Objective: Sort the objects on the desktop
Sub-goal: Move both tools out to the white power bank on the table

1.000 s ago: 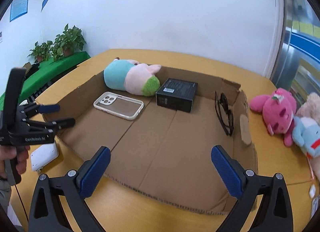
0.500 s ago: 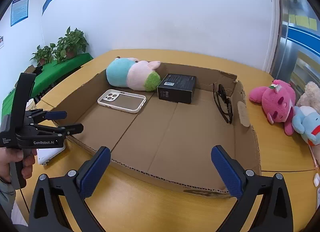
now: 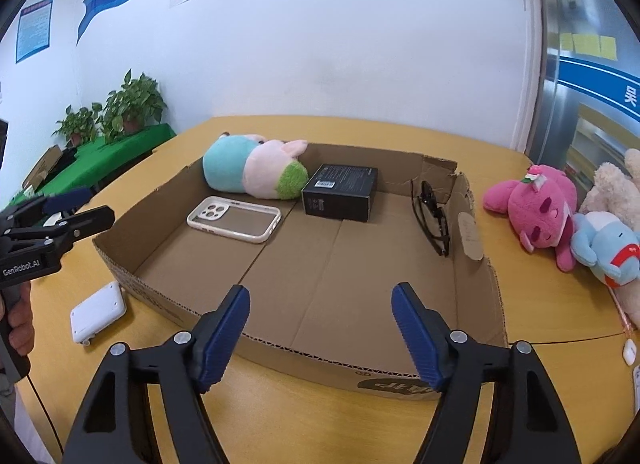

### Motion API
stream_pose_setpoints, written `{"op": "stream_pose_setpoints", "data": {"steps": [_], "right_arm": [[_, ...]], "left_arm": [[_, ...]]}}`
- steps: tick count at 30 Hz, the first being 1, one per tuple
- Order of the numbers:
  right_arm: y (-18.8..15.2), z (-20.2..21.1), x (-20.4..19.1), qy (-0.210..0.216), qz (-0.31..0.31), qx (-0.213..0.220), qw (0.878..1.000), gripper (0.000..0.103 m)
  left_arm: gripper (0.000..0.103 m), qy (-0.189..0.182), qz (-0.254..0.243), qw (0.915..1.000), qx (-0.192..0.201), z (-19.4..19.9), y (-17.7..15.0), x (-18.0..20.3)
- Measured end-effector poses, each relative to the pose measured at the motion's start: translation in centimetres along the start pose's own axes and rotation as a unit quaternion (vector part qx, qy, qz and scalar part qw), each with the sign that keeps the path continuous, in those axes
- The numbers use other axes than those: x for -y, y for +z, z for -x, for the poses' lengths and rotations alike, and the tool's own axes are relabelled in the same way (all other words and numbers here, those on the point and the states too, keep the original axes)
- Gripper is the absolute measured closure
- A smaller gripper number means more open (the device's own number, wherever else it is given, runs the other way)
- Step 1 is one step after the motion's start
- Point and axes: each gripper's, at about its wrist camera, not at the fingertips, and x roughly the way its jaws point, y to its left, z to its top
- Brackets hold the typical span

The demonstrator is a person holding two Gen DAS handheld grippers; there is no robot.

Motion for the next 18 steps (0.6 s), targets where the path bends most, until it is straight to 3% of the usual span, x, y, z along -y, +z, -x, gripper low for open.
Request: {"op": "stream_pose_setpoints", "data": {"steps": [1,3,4,5,6,7,8,9,18], "right_arm": [[0.0,0.0,0.1,0.002,-0.003,-0.001,1.000,0.025],[0.0,-0.1,0.2,0.010,-0.008,-0.003,1.000,0.001],[0.0,0.0,0.2,0.016,-0.009,-0.001,1.000,0.000],[-0.2,0.1,0.0,0.025,-0.009,0.002,1.000,0.000],[-0.3,0.1,-0.3,0.034,-0.006,0.000,0.999,0.000],[-0.5,0.0,-0.7,0.043,-0.003,-0.002,0.999,0.000],[-0.8,-0.1,-1.3,0.055,0.002,-0.004,0.998,0.000],[-1.0,-0.2,-1.9,0.067,0.007,-0.007,0.998,0.000],[-5.0,-3.6,-8.9,0.180,0.055,-0.083,0.979,0.000]], "left_arm": [[0.100,-0.022,0.014,0.9996,-0.011,-0.1,0.0,-0.6],[0.100,-0.025,0.031,0.9992,-0.006,0.3,-0.3,-1.6],[0.096,-0.019,0.036,0.9992,-0.002,0.6,-0.4,-2.1],[0.083,-0.012,0.041,0.9991,-0.001,1.0,-0.6,-2.7],[0.061,-0.010,0.048,0.9988,0.000,1.5,-1.0,-3.4],[0.049,-0.009,0.055,0.9985,0.004,1.9,-1.3,-4.1],[0.028,-0.007,0.062,0.9980,0.009,2.5,-1.8,-4.9],[0.023,-0.004,0.067,0.9976,0.013,2.9,-2.4,-5.7],[0.023,0.022,0.039,0.9929,-0.110,-0.4,-8.3,-8.7]]}}
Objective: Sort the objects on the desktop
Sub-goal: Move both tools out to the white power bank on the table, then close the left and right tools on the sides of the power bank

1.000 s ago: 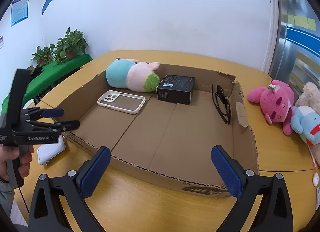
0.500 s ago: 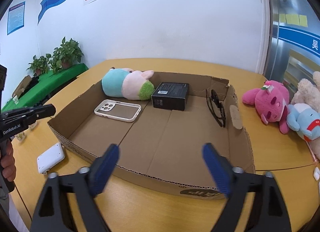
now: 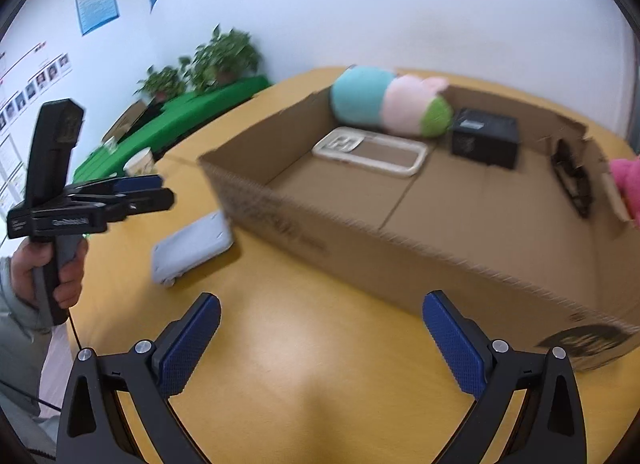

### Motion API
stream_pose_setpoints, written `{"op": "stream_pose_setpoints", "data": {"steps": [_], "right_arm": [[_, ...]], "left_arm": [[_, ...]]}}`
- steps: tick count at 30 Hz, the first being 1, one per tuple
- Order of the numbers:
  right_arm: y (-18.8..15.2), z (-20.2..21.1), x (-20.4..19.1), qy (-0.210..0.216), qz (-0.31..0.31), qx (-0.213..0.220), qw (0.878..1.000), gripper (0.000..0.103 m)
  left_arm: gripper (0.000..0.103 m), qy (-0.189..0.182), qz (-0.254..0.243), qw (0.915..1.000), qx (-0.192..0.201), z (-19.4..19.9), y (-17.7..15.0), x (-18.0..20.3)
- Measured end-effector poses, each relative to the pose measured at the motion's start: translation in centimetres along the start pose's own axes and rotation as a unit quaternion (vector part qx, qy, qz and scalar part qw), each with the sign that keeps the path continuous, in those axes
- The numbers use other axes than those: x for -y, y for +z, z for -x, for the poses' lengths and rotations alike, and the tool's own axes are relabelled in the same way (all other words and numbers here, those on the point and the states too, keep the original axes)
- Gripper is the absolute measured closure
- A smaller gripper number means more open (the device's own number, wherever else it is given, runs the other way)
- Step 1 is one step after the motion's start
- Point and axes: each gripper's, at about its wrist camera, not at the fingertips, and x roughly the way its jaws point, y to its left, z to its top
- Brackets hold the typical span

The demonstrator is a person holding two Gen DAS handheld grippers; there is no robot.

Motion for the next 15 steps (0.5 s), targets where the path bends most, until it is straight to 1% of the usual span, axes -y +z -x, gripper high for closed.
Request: {"op": "stream_pose_setpoints", "data": {"steps": [2,3,4,5,7,9,11,12,13,15], "right_arm": [[-0.5,-0.8,-1.0,0.017,0.005,-0.014,1.000,0.000],[-0.7,-1.1,-1.4,0.022,0.007,-0.019,1.000,0.000],[-0.9,-1.4,-1.7,0.027,0.010,-0.024,0.999,0.000],[-1.3,-1.6,-2.1,0.029,0.014,-0.031,0.999,0.000],[-1.8,-1.8,-2.3,0.033,0.015,-0.040,0.999,0.000],[-2.5,-1.9,-2.2,0.036,0.009,-0.046,0.998,0.000],[-3.1,-1.8,-1.7,0.040,-0.006,-0.050,0.998,0.000],[-3.3,-1.7,-1.6,0.028,-0.024,-0.046,0.998,0.000],[-3.6,-1.6,-1.3,0.029,-0.031,-0.046,0.998,0.000],[-4.3,-1.3,-0.8,0.028,-0.043,-0.047,0.998,0.000]], "left_arm": [[0.026,0.000,0.004,0.9993,-0.037,-1.8,-0.9,-0.5],[0.035,-0.006,0.007,0.9984,-0.055,-2.6,-1.4,-0.8],[0.034,-0.019,0.010,0.9977,-0.064,-3.1,-1.7,-0.9],[0.035,-0.026,0.012,0.9978,-0.060,-3.1,-1.9,-0.9],[0.037,-0.035,0.009,0.9972,-0.065,-3.2,-2.2,-0.4],[0.037,-0.053,0.006,0.9963,-0.068,-3.3,-2.5,0.6],[0.038,-0.072,0.011,0.9945,-0.076,-3.6,-2.8,1.8],[0.038,-0.084,0.016,0.9928,-0.083,-3.7,-2.9,2.5],[0.039,-0.097,0.022,0.9909,-0.091,-3.8,-3.2,3.5],[0.039,-0.101,0.027,0.9899,-0.096,-4.1,-3.3,5.3]]}}
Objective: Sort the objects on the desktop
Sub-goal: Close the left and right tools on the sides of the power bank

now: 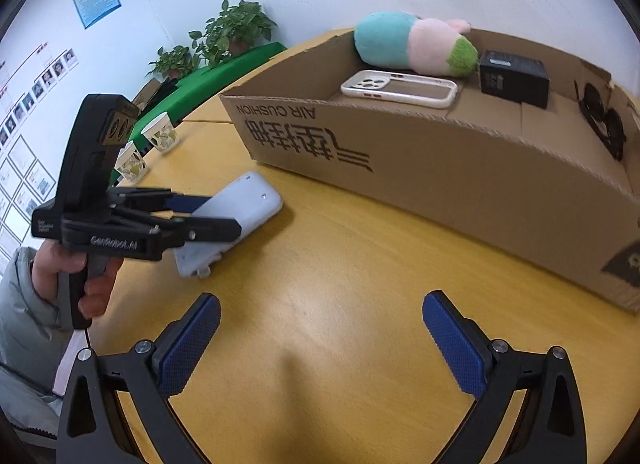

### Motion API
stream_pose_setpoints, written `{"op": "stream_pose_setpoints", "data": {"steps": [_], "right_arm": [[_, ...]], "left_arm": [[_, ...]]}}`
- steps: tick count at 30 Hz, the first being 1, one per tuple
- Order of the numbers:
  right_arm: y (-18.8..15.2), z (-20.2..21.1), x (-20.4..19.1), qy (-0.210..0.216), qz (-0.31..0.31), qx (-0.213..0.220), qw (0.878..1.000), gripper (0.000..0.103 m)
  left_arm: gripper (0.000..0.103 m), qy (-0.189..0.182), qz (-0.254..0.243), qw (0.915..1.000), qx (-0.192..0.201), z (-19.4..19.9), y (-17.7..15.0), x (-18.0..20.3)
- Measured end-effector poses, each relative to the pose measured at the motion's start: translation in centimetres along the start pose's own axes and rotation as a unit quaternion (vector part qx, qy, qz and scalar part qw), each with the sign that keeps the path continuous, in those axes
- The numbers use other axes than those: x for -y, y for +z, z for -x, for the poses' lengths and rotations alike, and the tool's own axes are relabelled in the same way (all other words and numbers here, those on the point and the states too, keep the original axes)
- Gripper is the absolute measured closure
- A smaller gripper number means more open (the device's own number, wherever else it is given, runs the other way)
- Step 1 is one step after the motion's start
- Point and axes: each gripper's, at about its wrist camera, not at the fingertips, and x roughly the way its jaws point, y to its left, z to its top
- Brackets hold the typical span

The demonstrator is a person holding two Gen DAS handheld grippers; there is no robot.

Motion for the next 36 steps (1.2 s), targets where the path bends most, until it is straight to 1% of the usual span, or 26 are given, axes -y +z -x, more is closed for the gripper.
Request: {"op": "stream_pose_setpoints", "data": {"steps": [2,5,8,10,11,14,15,16,17,18,20,21,22,24,25,26,27,32,36], "right_arm": [[-0.9,0.5,0.7,-0.002,-0.014,-0.001,1.000,0.000],[-2.3,1.2,1.8,-0.005,-0.036,-0.002,0.999,0.000],[-3.9,2.1,2.8,-0.003,-0.052,-0.001,0.999,0.000],[-4.5,2.6,3.0,0.002,-0.049,0.002,0.999,0.000],[-4.9,2.9,2.9,0.013,-0.043,0.010,0.999,0.000],[-5.1,3.0,1.5,0.029,-0.018,0.019,0.999,0.000],[-5.0,2.7,0.9,0.028,-0.007,0.017,0.999,0.001],[-4.9,2.2,0.3,0.024,0.005,0.012,1.000,0.000],[-4.9,1.6,-0.4,0.020,0.020,0.006,1.000,0.001],[-4.8,1.2,-0.9,0.019,0.031,0.001,0.999,0.001],[-4.8,0.4,-1.9,0.019,0.052,-0.005,0.998,0.001],[-4.7,0.3,-2.3,0.019,0.060,-0.003,0.998,0.003],[-4.5,0.2,-2.4,0.019,0.063,0.001,0.998,0.002],[-4.0,-0.6,-1.9,0.010,0.051,-0.006,0.999,0.005],[-3.9,-0.7,-1.8,0.004,0.053,-0.003,0.999,0.007],[-3.8,-0.9,-1.7,-0.009,0.056,-0.005,0.998,0.013],[-3.7,-0.9,-1.6,-0.017,0.058,-0.004,0.998,0.015],[-3.7,-1.1,-1.4,-0.015,0.055,-0.002,0.998,0.017],[-4.2,0.4,-2.5,-0.022,0.056,0.008,0.998,0.019]], "left_arm": [[0.041,-0.009,0.015,0.9998,-0.007,-0.4,-0.3,1.7],[0.041,-0.054,0.054,0.9968,-0.024,-1.5,-0.1,3.8],[0.041,-0.087,0.055,0.9936,-0.045,-2.3,0.6,5.6],[0.041,-0.086,0.042,0.9946,-0.041,-2.1,1.0,6.4],[0.041,-0.082,0.039,0.9951,-0.040,-2.0,1.1,6.5],[0.041,-0.077,0.036,0.9949,-0.054,-2.3,1.0,6.2],[0.045,-0.075,0.030,0.9946,-0.065,-2.7,0.9,6.3],[0.051,-0.077,0.024,0.9938,-0.076,-3.1,0.6,6.4],[0.053,-0.076,0.014,0.9946,-0.069,-2.7,0.4,6.5],[0.055,-0.085,0.013,0.9935,-0.075,-2.8,0.2,6.6],[0.058,-0.097,0.020,0.9924,-0.073,-3.0,0.0,6.4],[0.060,-0.101,0.022,0.9923,-0.069,-2.9,-0.1,6.3],[0.060,-0.105,0.026,0.9919,-0.067,-2.9,-0.2,6.1],[0.063,-0.110,0.039,0.9911,-0.065,-2.8,-0.4,5.7],[0.064,-0.111,0.043,0.9909,-0.063,-2.6,-0.5,5.6],[0.066,-0.112,0.046,0.9907,-0.061,-2.5,-0.7,5.5],[0.067,-0.113,0.046,0.9908,-0.059,-2.4,-0.7,5.6],[0.068,-0.103,0.041,0.9925,-0.051,-2.0,-0.8,6.1],[0.075,-0.105,0.033,0.9933,-0.035,-0.9,-0.5,6.5]]}}
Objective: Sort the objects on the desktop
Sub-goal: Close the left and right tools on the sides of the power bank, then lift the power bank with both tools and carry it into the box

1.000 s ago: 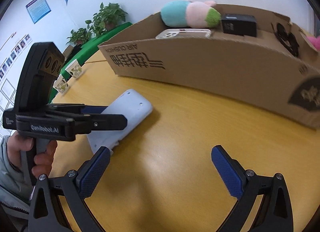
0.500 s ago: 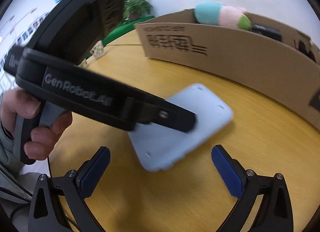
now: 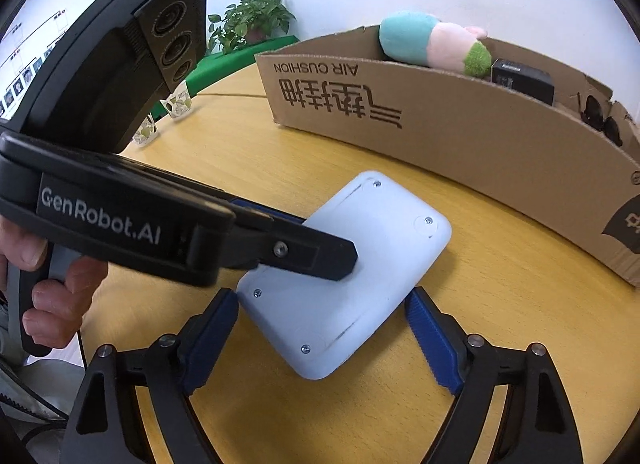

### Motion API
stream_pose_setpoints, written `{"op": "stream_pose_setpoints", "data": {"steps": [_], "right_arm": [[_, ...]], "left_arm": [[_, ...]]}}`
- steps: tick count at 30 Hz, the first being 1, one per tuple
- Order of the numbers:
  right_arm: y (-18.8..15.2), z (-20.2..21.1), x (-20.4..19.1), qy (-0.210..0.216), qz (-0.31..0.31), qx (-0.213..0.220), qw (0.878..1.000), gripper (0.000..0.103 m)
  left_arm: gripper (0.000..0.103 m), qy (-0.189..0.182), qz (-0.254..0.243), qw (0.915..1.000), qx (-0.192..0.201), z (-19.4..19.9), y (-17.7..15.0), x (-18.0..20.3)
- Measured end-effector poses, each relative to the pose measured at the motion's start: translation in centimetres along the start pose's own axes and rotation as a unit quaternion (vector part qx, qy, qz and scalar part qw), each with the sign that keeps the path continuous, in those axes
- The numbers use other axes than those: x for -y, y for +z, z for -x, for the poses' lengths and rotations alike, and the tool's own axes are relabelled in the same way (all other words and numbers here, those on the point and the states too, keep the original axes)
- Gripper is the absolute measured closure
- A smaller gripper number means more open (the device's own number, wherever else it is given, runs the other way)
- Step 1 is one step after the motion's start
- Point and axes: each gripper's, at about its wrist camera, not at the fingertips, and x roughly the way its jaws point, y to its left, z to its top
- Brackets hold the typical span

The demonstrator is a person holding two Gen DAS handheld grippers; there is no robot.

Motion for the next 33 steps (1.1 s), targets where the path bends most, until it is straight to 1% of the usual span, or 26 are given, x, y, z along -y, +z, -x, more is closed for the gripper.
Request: {"op": "stream_pose_setpoints", "data": {"steps": [1,2,3,4,5,6,7,9,14,17,20,23,27,31,33], "right_arm": [[0.1,0.4,0.0,-0.001,0.000,0.004,1.000,0.020],[0.3,0.9,0.0,-0.004,0.000,0.012,1.000,0.023],[0.6,1.4,0.2,-0.012,0.001,0.020,1.000,0.030],[1.1,2.1,0.4,-0.025,-0.001,0.031,0.999,0.033],[1.7,2.7,0.8,-0.026,-0.005,0.041,0.999,0.036],[2.1,3.2,1.1,-0.023,-0.007,0.048,0.999,0.037],[2.5,3.4,1.1,-0.026,0.003,0.051,0.998,0.038],[3.0,3.7,1.0,-0.040,0.013,0.051,0.998,0.038],[2.8,3.2,1.7,-0.041,-0.010,0.044,0.998,0.039],[2.5,4.1,1.8,-0.047,-0.015,0.054,0.997,0.039],[3.6,5.3,1.8,-0.059,-0.012,0.072,0.996,0.039],[5.4,6.7,2.0,-0.074,-0.002,0.093,0.993,0.039],[9.1,8.9,3.1,-0.096,0.013,0.125,0.987,0.039],[13.5,10.5,5.0,-0.113,0.025,0.146,0.983,0.039],[15.6,10.7,6.2,-0.115,0.025,0.147,0.982,0.039]], "left_arm": [[0.075,-0.001,-0.005,1.0000,0.003,0.3,0.1,0.3],[0.076,-0.005,-0.010,0.9999,0.005,0.5,0.2,0.8],[0.077,-0.013,-0.015,0.9998,0.005,0.6,0.3,1.3],[0.078,-0.020,-0.021,0.9996,0.004,0.6,0.4,1.8],[0.079,-0.026,-0.031,0.9992,0.005,0.7,0.5,2.4],[0.079,-0.014,-0.041,0.9989,0.014,0.9,0.8,3.0],[0.079,-0.009,-0.048,0.9987,0.015,0.9,1.1,3.3],[0.079,-0.018,-0.041,0.9989,0.012,0.6,1.5,3.1],[0.079,-0.019,-0.046,0.9988,0.005,0.0,1.4,3.2],[0.079,-0.024,-0.052,0.9982,0.016,0.5,1.7,3.9],[0.079,-0.027,-0.068,0.9967,0.037,1.7,2.8,4.9],[0.079,-0.031,-0.094,0.9930,0.065,3.5,5.1,6.4],[0.079,-0.036,-0.129,0.9866,0.093,5.2,8.9,8.4],[0.079,-0.033,-0.154,0.9814,0.110,6.2,13.4,9.9],[0.079,-0.035,-0.157,0.9808,0.111,6.2,15.5,10.1]]}}
